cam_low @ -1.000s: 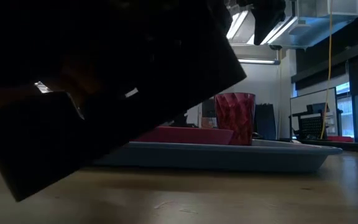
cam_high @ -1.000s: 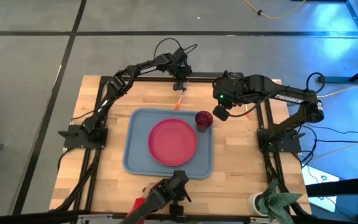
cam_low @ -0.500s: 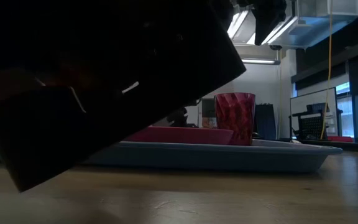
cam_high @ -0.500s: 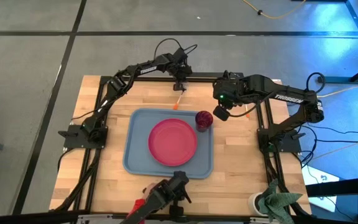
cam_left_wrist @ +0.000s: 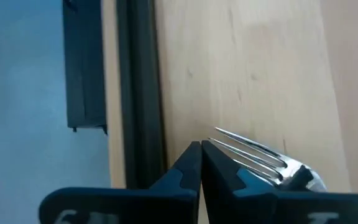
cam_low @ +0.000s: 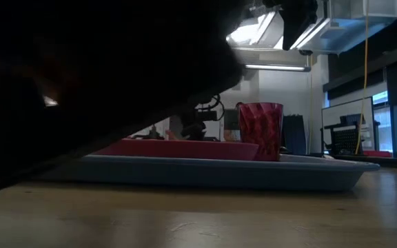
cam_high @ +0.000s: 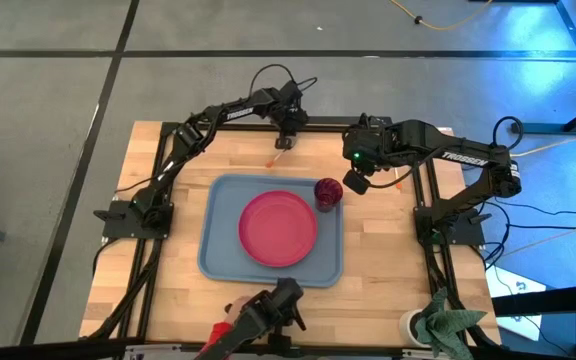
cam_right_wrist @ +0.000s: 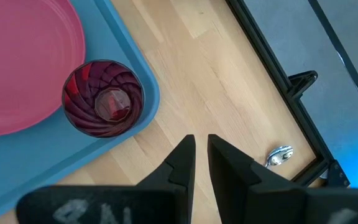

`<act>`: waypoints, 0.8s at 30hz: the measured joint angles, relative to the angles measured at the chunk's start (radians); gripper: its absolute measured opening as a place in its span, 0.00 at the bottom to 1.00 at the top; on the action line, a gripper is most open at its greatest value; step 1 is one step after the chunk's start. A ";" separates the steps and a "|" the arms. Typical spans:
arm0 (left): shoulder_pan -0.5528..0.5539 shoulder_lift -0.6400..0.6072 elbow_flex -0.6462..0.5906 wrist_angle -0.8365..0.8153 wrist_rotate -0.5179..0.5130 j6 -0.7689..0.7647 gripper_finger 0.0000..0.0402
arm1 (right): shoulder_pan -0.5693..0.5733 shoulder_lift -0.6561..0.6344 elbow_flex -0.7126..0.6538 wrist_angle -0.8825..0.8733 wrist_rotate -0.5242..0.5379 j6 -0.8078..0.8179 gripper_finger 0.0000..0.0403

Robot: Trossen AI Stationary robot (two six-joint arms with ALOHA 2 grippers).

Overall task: Pick and place plate/cup/fork/spoon on tray
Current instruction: Put the orange fork on the blue serving tray to the left of the red plate

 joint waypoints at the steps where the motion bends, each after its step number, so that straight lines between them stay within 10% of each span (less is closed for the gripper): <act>1: 0.000 -0.001 0.000 -0.016 -0.006 0.014 0.00 | 0.000 0.000 0.000 0.000 0.000 0.000 0.12; 24: -0.023 -0.009 0.011 -0.093 -0.112 0.097 0.00 | 0.000 0.000 0.000 0.001 0.008 0.000 0.12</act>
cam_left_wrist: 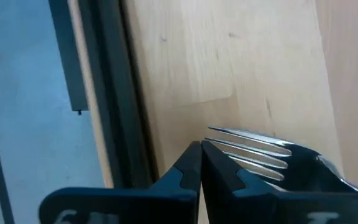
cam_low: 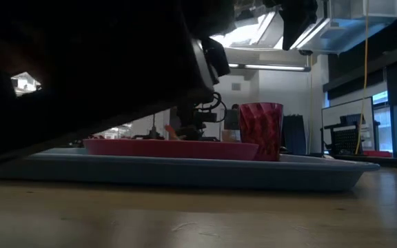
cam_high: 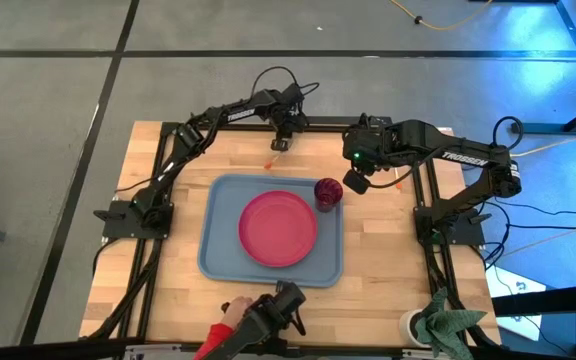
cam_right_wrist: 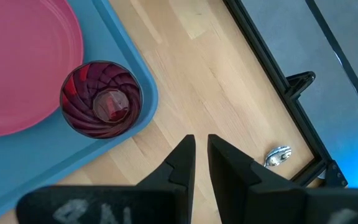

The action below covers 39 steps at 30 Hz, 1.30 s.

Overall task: Pick and place plate/cup/fork/spoon on tray
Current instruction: Put the orange fork on the blue serving tray to the left of the red plate

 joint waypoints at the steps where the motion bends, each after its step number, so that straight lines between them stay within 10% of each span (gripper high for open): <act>1: 0.000 -0.001 0.001 0.000 0.000 0.000 0.00 | 0.000 0.000 0.000 0.000 0.000 0.000 0.12; 39: -0.053 -0.002 0.002 -0.091 -0.035 -0.109 0.00 | 0.000 0.000 0.000 0.009 0.000 0.000 0.12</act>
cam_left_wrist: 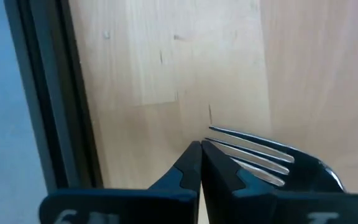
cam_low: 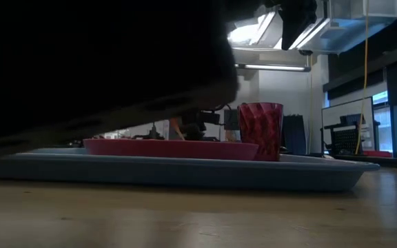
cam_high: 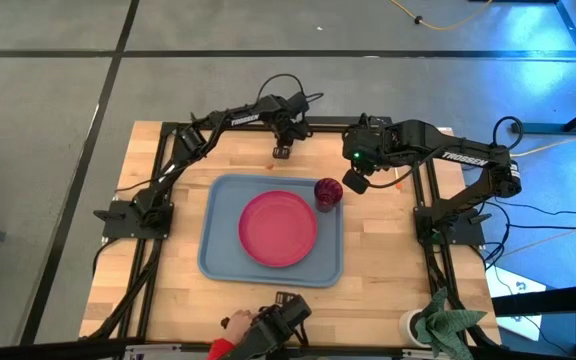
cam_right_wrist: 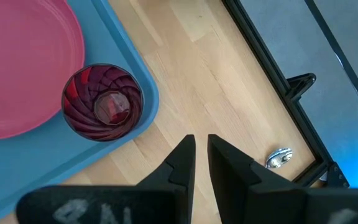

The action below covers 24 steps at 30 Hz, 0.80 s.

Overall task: Pick and place plate/cup/fork/spoon on tray
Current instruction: Put the orange fork on the blue serving tray to the left of the red plate

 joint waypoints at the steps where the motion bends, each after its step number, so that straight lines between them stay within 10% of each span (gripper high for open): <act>1: 0.000 0.000 0.000 0.000 0.000 -0.001 0.00 | 0.000 0.000 0.000 0.000 0.000 0.000 0.12; 24: -0.004 0.000 0.000 -0.010 -0.002 -0.058 0.00 | 0.000 0.004 0.000 0.190 -0.004 -0.215 0.12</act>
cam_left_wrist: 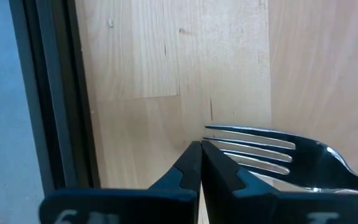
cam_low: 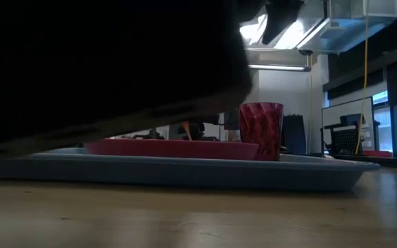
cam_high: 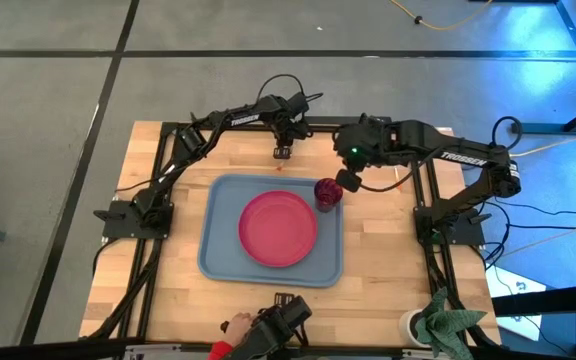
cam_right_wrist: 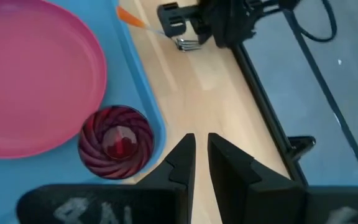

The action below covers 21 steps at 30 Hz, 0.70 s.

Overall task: Pick and place plate/cup/fork/spoon on tray
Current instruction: Put the orange fork on the blue serving tray to the left of the red plate

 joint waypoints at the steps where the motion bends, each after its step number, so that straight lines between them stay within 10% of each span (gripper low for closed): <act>1: 0.000 0.000 0.000 0.000 0.001 0.000 0.00 | 0.000 0.000 -0.004 0.011 -0.001 -0.015 0.12; 21: -0.004 -0.002 0.001 -0.050 0.000 -0.088 0.00 | -0.039 0.000 -0.109 0.193 -0.105 -0.178 0.12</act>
